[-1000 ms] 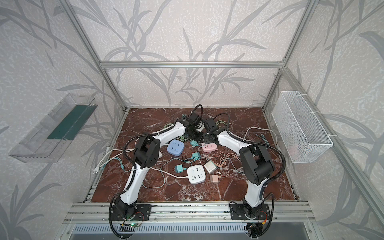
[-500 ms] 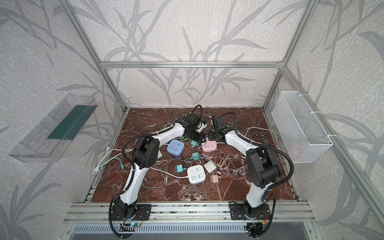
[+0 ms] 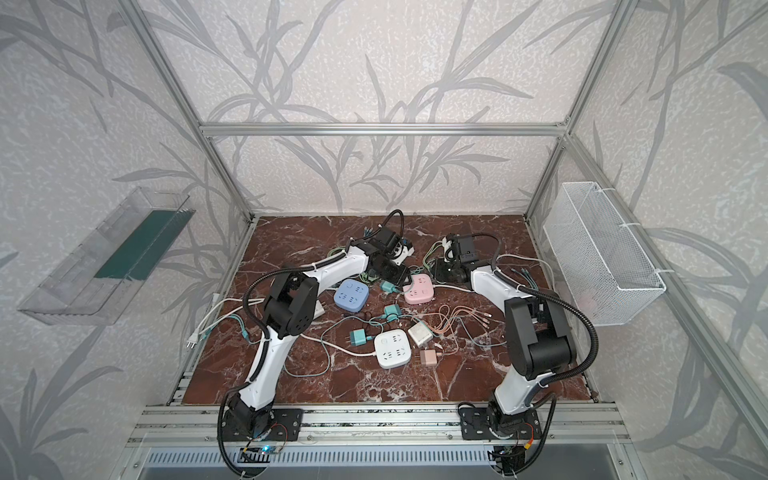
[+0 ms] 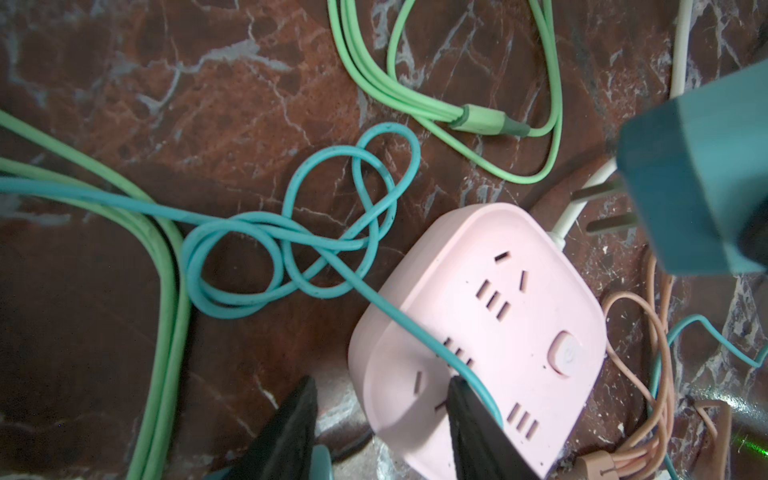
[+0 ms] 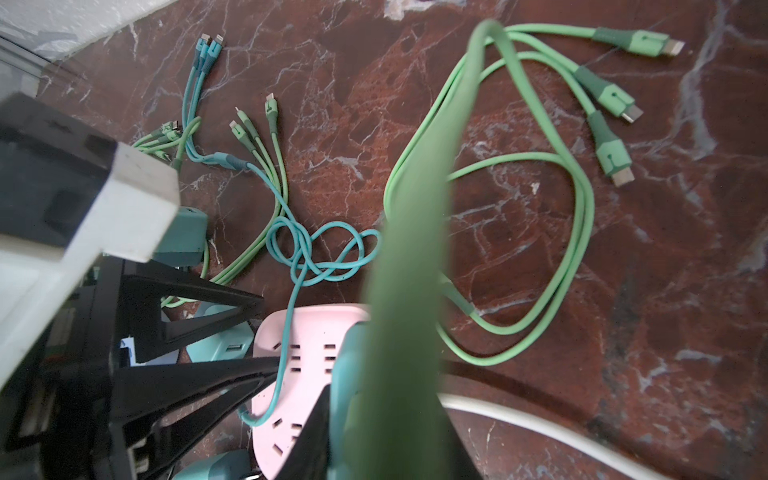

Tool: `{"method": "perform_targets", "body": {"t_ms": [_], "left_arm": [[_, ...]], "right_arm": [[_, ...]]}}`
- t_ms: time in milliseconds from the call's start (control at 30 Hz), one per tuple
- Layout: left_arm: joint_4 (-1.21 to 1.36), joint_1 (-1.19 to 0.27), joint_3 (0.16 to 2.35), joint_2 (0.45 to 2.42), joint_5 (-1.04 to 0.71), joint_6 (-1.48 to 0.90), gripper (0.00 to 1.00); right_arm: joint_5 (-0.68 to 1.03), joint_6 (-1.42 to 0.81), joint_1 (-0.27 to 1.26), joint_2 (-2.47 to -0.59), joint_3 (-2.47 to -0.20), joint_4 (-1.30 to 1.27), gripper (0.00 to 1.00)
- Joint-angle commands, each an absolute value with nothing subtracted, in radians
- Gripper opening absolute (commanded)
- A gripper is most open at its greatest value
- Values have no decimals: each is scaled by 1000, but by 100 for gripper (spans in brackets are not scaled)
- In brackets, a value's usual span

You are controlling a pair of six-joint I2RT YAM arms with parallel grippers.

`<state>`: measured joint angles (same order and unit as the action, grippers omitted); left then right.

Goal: Pull the plug off the socket
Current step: 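Pull the teal charger up out of the pink strip with right gripper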

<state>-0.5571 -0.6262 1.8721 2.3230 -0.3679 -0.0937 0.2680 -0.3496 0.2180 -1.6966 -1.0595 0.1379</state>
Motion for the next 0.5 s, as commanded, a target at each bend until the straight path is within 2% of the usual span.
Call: {"method": "perform_targets", "body": {"t_ms": [0, 467], "left_arm": [[-608, -637, 1823, 2336, -351, -67, 52], [-578, -640, 1793, 2312, -364, -59, 52]], "right_arm": [[329, -376, 200, -1682, -1051, 88, 13], [457, -459, 125, -1756, -1029, -1, 15]]}}
